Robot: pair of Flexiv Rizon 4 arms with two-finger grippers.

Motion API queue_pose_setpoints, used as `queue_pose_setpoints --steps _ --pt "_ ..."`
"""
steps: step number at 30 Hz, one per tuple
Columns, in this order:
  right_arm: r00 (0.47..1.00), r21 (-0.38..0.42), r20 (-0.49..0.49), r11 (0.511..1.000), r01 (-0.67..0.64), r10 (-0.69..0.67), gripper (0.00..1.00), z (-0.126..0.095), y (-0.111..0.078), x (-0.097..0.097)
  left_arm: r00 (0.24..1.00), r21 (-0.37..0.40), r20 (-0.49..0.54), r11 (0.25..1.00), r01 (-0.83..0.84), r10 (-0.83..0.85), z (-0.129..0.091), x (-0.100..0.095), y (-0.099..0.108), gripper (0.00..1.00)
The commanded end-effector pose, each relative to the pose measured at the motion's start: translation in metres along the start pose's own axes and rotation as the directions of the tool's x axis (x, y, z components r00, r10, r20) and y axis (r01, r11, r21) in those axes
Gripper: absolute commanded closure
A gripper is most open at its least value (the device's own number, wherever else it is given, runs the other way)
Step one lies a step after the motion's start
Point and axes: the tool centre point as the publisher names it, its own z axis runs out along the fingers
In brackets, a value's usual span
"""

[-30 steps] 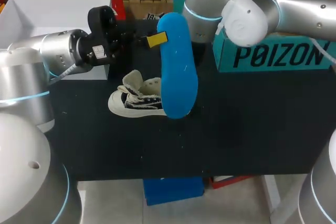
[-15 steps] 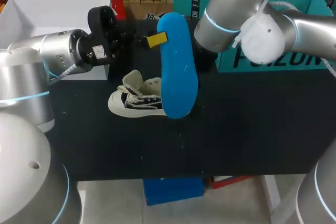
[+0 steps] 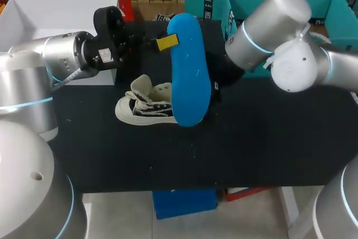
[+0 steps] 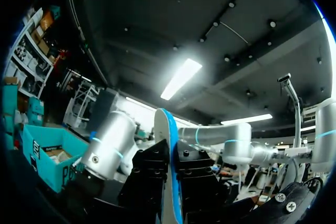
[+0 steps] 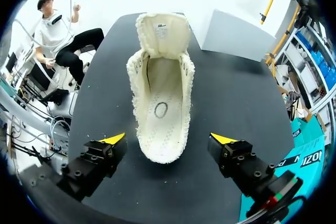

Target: Take the shoe out of the shoebox, open the shoe tongue, remove and reinsert the insole, then place the shoe into the shoebox

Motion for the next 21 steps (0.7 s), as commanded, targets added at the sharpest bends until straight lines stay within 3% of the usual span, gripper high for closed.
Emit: queue_pose_setpoints --steps 1,21 --pt "1.0 -0.119 0.009 0.993 -0.004 0.006 0.0 0.006 -0.009 0.002 1.0 0.001 0.003 1.0 -0.002 0.002 0.001 0.0 0.001 1.0" --pt "0.998 -0.262 0.021 0.964 -0.046 0.053 0.0 0.034 -0.027 0.004 1.0 0.001 0.003 1.0 -0.002 0.002 0.001 0.0 0.001 1.0"
